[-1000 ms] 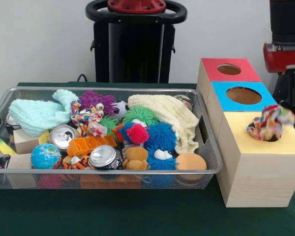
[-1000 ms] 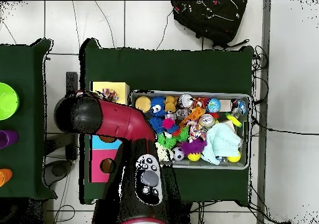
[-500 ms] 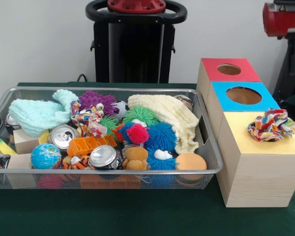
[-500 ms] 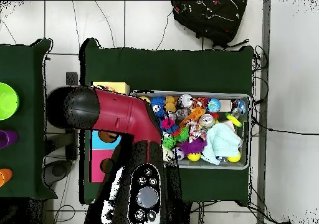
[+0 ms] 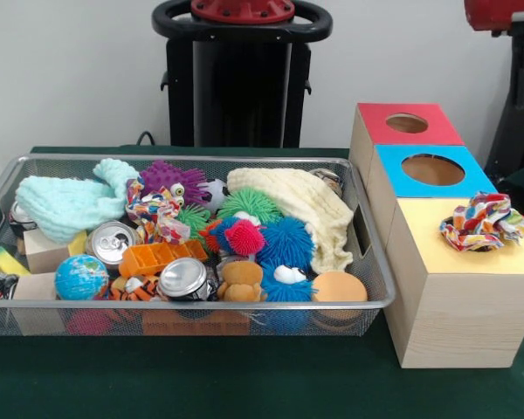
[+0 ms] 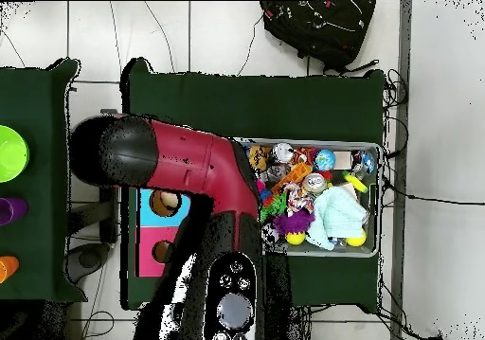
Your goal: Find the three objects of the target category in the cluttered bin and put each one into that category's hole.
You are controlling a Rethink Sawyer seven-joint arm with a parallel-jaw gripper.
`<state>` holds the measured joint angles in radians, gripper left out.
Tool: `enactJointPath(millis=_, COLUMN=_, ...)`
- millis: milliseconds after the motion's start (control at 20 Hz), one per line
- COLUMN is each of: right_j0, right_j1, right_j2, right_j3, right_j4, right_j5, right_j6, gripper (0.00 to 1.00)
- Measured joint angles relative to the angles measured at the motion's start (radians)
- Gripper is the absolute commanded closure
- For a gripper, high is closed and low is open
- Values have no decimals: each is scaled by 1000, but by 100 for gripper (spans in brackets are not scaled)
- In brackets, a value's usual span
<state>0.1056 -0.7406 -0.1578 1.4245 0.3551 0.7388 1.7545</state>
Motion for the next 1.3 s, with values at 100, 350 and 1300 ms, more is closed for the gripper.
enactJointPath(millis=100, right_j0=-12, right_j1=11, right_j2=3, right_j3=0, right_j4=2, right_j5=-20, right_j6=0, gripper=100)
enactJointPath(millis=350, right_j0=-45, right_j1=47, right_j2=20, right_j3=0, right_j4=10, right_j5=-93, right_j6=0, gripper=100)
enactJointPath(millis=1300, right_j0=-33, right_j1=83, right_j2=39, right_j3=15, right_j4=12, right_j5=-214, right_j6=0, gripper=100)
